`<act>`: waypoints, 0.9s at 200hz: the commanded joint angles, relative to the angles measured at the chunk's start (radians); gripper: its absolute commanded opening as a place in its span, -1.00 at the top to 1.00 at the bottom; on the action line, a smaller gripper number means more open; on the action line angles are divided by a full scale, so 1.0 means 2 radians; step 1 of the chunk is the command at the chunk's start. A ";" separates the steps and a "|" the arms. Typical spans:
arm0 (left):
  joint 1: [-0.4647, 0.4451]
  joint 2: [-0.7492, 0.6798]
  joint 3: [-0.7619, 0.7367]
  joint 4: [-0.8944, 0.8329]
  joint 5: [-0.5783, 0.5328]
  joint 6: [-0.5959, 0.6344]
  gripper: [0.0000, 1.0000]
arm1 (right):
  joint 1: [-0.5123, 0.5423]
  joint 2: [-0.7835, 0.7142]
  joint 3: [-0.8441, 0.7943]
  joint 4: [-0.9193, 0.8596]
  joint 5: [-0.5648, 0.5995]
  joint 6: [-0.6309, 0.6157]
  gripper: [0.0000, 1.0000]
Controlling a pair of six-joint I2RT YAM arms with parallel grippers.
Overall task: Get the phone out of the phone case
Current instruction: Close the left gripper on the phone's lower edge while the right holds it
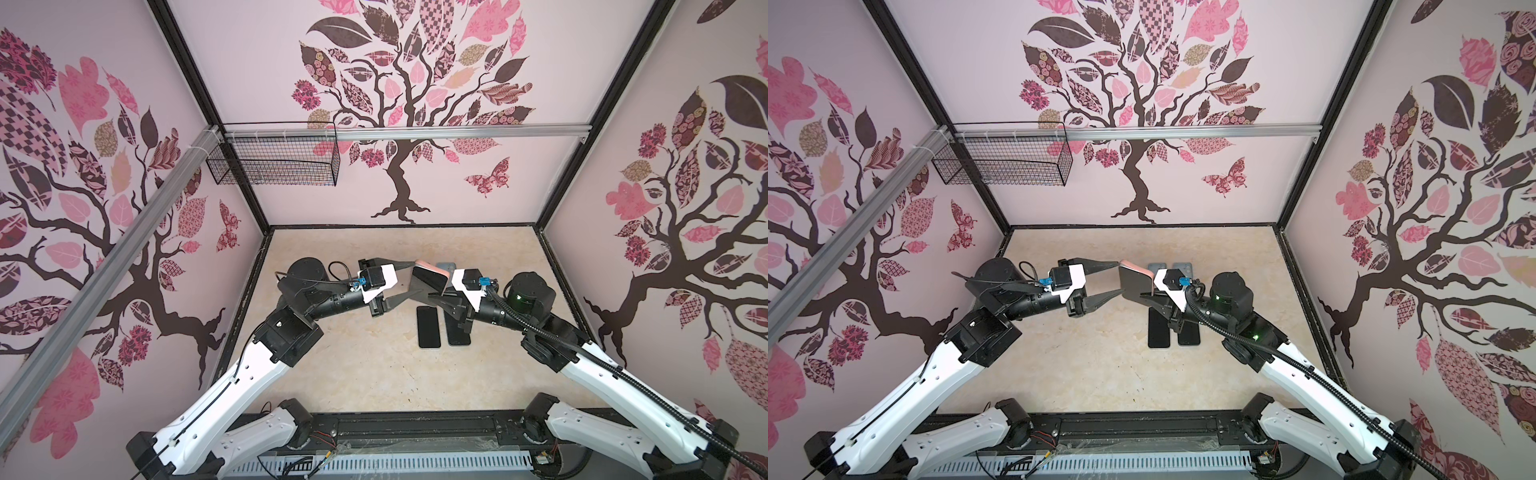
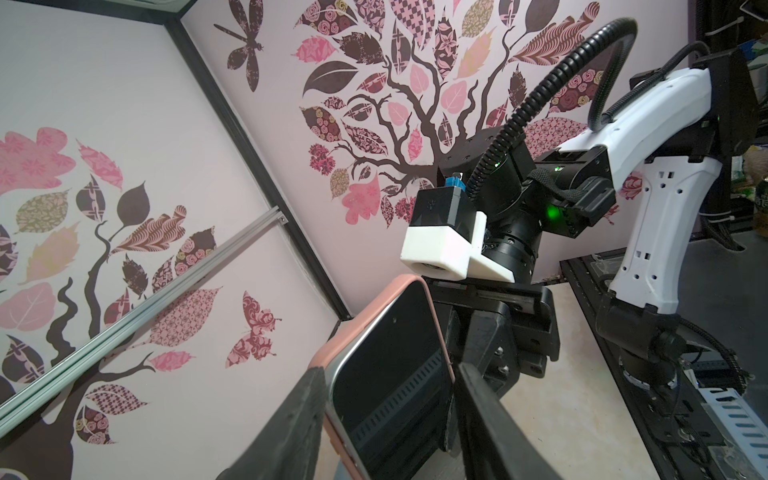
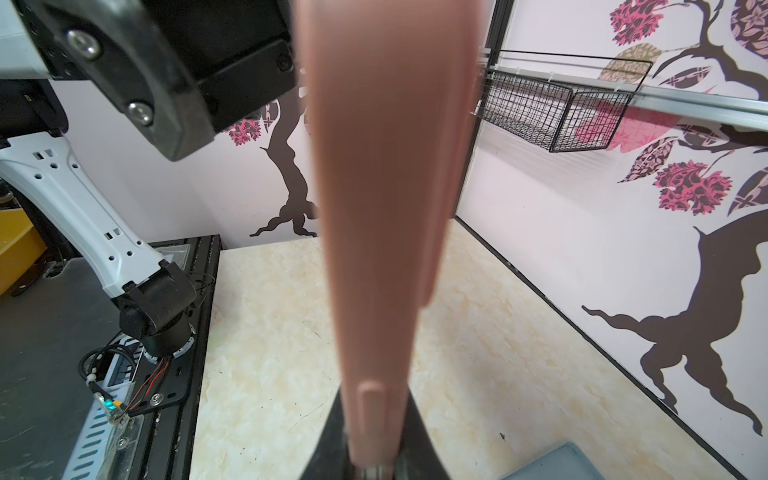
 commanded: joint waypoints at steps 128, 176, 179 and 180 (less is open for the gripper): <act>-0.002 0.024 -0.009 -0.034 0.010 0.007 0.02 | 0.014 -0.020 0.037 0.030 -0.037 -0.019 1.00; -0.002 0.023 -0.017 -0.038 0.002 0.009 0.03 | 0.014 -0.026 0.035 0.049 -0.048 -0.001 1.00; -0.002 0.022 -0.018 -0.037 0.002 0.009 0.03 | 0.015 -0.027 0.035 0.051 -0.048 0.001 1.00; -0.002 0.022 -0.018 -0.037 0.002 0.010 0.03 | 0.014 -0.027 0.035 0.052 -0.048 0.002 1.00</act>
